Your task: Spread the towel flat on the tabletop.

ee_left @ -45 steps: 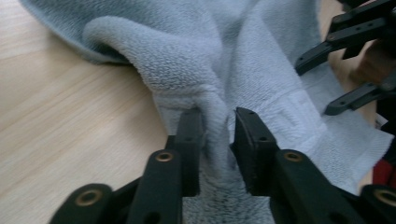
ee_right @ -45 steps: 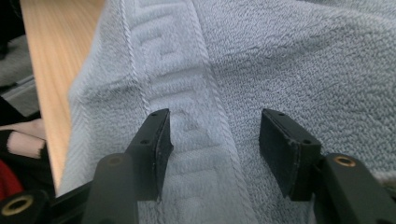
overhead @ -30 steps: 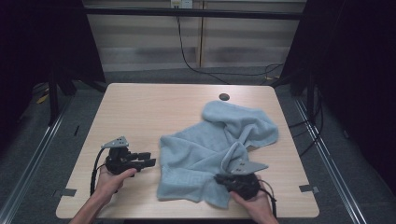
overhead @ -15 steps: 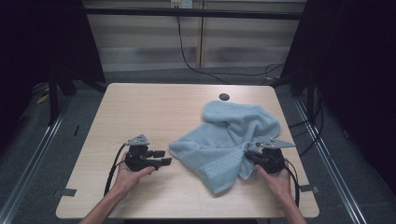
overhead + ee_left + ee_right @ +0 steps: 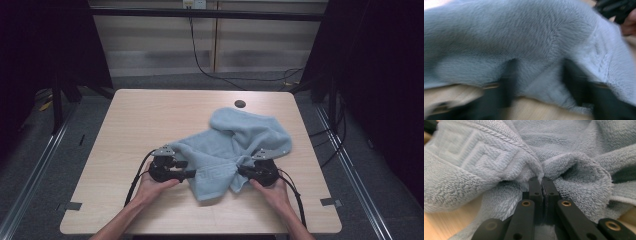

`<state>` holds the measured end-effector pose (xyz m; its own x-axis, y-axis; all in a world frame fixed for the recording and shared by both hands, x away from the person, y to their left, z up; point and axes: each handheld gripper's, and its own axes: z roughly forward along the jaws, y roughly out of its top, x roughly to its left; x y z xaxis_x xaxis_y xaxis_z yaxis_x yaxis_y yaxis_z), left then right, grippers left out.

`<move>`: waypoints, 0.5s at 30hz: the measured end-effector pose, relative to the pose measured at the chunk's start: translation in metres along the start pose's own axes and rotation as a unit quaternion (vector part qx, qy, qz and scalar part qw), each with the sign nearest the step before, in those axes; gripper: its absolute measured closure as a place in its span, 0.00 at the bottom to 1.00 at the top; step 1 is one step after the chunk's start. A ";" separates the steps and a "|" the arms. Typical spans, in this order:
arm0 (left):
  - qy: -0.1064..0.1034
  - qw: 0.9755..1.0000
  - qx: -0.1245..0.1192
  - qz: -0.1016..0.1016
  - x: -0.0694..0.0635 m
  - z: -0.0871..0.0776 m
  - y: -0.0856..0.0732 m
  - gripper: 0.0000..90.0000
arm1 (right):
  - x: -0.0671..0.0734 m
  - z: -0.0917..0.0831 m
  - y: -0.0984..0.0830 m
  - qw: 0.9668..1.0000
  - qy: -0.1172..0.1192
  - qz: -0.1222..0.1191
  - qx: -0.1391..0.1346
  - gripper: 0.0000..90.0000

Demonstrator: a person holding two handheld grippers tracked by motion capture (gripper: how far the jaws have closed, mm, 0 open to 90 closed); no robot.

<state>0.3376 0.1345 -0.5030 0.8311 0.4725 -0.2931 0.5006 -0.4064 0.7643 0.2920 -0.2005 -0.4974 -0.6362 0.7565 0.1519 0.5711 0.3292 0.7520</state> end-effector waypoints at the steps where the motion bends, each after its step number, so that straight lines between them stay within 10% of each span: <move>1: -0.002 1.000 -0.002 0.006 -0.001 0.000 0.001 0.82 | 0.002 0.002 0.002 1.000 0.003 -0.008 0.002 0.98; 3: -0.009 1.000 -0.015 0.007 -0.003 -0.005 0.005 0.99 | 0.007 0.002 0.003 1.000 0.007 -0.013 0.004 0.98; 9: -0.051 0.994 -0.092 0.029 -0.022 -0.046 0.030 1.00 | 0.028 -0.004 0.008 0.998 0.067 -0.021 -0.009 0.98; 15: -0.039 0.995 -0.080 0.033 -0.026 -0.053 0.025 0.88 | 0.044 -0.028 0.038 0.994 0.066 -0.040 -0.079 0.98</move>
<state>0.3157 0.1537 -0.4453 0.8803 0.3847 -0.2777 0.4042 -0.3018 0.8634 0.2706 -0.1705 -0.4443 -0.7444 0.6475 0.1634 0.4342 0.2835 0.8550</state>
